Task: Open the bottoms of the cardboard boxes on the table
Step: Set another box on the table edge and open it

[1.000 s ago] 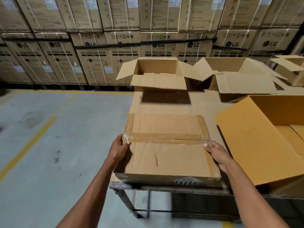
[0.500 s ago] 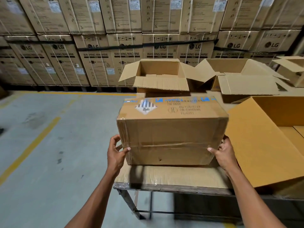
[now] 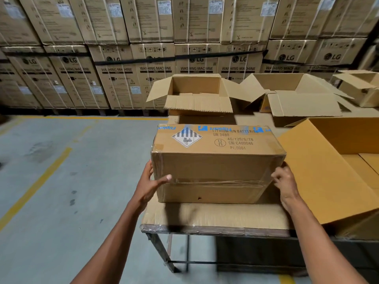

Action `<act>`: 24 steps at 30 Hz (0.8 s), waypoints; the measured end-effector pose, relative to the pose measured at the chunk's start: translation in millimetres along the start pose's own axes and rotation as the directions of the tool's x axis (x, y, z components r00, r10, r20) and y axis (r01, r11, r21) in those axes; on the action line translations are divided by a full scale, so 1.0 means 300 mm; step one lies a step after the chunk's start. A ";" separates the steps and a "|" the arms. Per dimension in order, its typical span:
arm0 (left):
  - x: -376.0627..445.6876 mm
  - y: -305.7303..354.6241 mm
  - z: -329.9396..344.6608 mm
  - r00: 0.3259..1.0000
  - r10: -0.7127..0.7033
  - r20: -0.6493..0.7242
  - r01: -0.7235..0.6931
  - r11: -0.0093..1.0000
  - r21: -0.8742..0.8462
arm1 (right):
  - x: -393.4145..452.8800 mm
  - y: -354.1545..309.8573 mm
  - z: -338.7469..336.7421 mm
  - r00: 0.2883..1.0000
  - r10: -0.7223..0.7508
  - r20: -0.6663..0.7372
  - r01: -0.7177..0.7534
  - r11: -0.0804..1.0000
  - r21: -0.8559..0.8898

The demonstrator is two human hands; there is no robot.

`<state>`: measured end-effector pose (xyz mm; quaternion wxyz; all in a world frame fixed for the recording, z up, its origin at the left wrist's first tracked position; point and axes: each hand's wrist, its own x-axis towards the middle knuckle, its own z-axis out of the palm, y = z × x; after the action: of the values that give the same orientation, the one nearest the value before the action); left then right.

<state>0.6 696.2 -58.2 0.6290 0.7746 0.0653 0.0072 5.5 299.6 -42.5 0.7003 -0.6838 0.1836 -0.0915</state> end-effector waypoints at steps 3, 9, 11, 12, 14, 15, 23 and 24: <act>-0.009 0.141 0.007 0.997 0.068 0.022 -0.066 0.995 -0.068 | -0.006 -0.133 0.000 0.999 -0.045 0.009 0.044 0.992 0.116; 0.042 0.251 0.029 0.999 -0.037 -0.022 0.035 0.996 -0.084 | 0.024 -0.209 0.017 0.997 0.057 0.053 -0.045 0.978 -0.205; 0.046 0.239 0.024 0.999 -0.016 -0.035 0.014 0.998 -0.054 | 0.016 -0.205 0.022 0.999 0.037 0.038 -0.029 0.984 -0.175; 0.048 0.231 0.019 0.999 -0.009 -0.042 0.007 0.999 -0.049 | 0.008 -0.208 0.024 0.999 0.028 0.036 -0.022 0.988 -0.153; 0.043 0.222 0.012 0.999 -0.008 -0.052 0.006 0.999 -0.048 | -0.004 -0.206 0.018 0.999 0.012 0.037 -0.008 0.994 -0.111; 0.037 0.222 0.009 0.998 -0.009 -0.055 0.006 0.999 -0.054 | -0.006 -0.199 0.010 0.999 -0.003 0.039 0.007 0.995 -0.095; -0.023 0.098 -0.031 0.997 0.067 -0.039 -0.073 0.980 -0.184 | -0.011 -0.122 -0.068 0.983 -0.043 0.176 0.040 0.999 0.017; -0.034 0.071 -0.038 0.997 0.070 -0.032 -0.075 0.981 -0.178 | -0.011 -0.097 -0.082 0.979 -0.024 0.202 0.024 1.000 -0.002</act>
<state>-8.6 701.9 -34.3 0.6945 0.7167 0.0442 0.0461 -3.3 276.8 -13.3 0.7126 -0.6932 0.1037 -0.0298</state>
